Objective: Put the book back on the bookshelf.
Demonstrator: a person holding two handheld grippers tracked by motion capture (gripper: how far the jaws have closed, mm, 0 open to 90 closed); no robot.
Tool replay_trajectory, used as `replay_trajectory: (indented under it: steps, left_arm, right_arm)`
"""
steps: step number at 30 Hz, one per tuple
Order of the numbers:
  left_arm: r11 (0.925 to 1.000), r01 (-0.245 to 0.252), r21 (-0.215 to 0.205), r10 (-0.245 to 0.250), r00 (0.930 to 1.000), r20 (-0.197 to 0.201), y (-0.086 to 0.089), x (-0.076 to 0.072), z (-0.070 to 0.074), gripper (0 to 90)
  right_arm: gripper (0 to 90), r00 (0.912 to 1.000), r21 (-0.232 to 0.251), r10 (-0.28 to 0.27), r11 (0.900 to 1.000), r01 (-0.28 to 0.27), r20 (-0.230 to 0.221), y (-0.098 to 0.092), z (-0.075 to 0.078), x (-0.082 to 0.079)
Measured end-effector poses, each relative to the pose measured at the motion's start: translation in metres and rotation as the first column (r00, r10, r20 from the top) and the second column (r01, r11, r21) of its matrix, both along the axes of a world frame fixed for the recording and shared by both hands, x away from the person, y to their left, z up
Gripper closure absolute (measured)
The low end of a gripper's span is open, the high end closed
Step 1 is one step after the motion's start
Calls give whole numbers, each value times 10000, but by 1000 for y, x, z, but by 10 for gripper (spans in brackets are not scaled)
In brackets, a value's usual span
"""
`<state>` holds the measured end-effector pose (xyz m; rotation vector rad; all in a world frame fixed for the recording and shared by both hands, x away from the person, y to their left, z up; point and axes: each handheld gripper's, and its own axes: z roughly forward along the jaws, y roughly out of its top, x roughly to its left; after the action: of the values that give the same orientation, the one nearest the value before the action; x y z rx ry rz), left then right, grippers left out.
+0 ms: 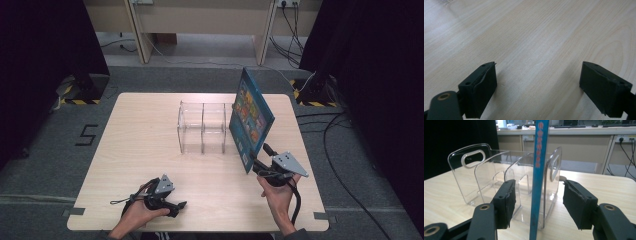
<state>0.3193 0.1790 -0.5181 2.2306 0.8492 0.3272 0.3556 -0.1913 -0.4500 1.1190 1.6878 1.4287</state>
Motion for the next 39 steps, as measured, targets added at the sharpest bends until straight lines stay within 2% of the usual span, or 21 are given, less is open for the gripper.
replay_trajectory:
  steps: [7, 20, 30, 39]
  left_arm:
    - [10000, 30, -33, -29, 10000, 28, 0, 0, 0, 132]
    - [9999, 138, -74, -138, 9999, 62, 0, -1, -2, 98]
    - [9998, 167, -105, -166, 9998, 93, -1, -1, -3, 88]
    - [9994, 354, -51, -354, 9994, 50, -3, -3, -4, 28]
  right_arm:
    - [450, 9999, -119, 46, 9999, -48, -126, -12, -3, -11]
    - [442, 9984, -35, 250, 9997, -252, -511, -30, -7, -31]
    - [385, 9963, -137, 330, 9993, -342, -789, -36, -12, -37]
    - [346, 9926, -164, 481, 9986, -502, -1113, -41, -18, -44]
